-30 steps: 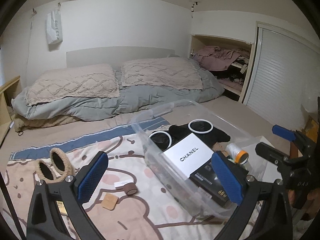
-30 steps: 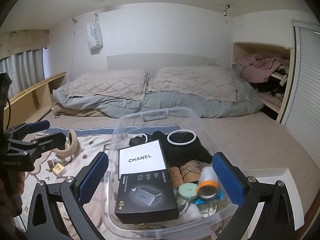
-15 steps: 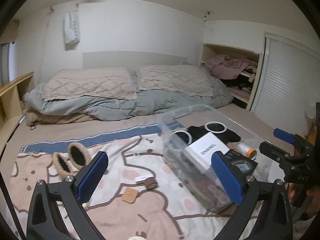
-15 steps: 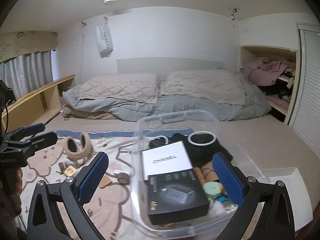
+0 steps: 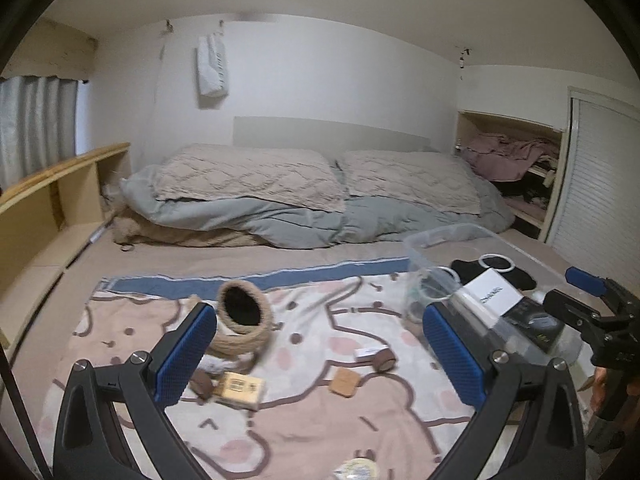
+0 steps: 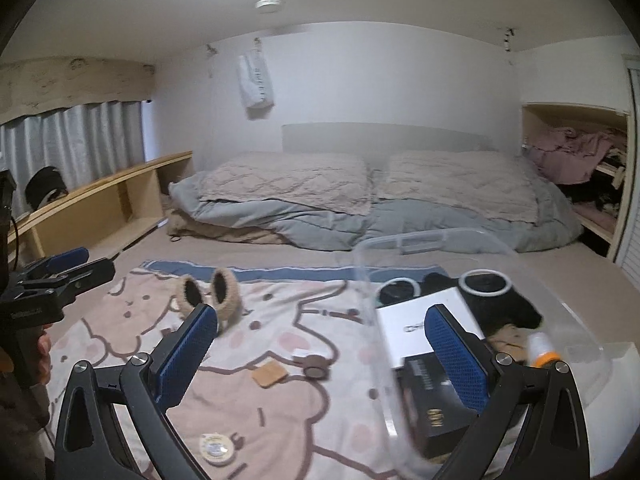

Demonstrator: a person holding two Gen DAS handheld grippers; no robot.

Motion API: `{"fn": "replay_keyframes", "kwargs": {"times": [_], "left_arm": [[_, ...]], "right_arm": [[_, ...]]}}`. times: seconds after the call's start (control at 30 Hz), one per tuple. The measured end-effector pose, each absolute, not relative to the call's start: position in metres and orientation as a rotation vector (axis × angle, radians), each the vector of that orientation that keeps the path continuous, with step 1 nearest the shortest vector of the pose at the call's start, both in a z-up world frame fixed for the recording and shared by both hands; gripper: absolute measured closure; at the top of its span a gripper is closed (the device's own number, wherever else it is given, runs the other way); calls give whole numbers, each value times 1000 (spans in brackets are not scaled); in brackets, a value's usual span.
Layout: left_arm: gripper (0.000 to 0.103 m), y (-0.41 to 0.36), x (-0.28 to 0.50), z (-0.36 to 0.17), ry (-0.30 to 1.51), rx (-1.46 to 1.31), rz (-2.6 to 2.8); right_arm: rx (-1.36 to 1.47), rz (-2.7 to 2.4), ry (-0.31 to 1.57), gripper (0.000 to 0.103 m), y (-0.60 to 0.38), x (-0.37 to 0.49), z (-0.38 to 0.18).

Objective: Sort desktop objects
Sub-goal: 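Withdraw both tools from the box back over the bed items, then move the right tool toward the wooden coaster and brown tape roll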

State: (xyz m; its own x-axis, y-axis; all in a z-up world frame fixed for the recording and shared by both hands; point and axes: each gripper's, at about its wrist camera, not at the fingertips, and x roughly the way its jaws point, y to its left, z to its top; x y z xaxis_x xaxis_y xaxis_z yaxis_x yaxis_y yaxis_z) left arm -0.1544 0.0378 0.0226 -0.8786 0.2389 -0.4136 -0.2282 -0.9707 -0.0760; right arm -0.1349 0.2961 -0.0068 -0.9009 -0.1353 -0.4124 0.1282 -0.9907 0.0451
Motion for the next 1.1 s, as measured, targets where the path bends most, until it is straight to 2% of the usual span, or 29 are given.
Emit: {"fn": "replay_keyframes", "kwargs": {"times": [0.4,0.63,0.73,0.87,1.1], "left_arm": [[0,-4,-147,-11,-99,-613,2941],[0,-17,-151,-40,-175,-695,2938],[0,-13,-150,-52,-139,-720,2933],[0,-6,-146,-63,-72,-733,2934],[0,1,-147,-82,-46,-815,2897]], "right_arm": [[633,-2862,-90,0,263,-138,-47],[620,-2889,-101,0,254,-139,-74],[645,-2891,-128,0,252,-142,-91],[685,-2917,-74,0,247,-143,-112],[807,-2876,-50,0,244,-147,-144]]}}
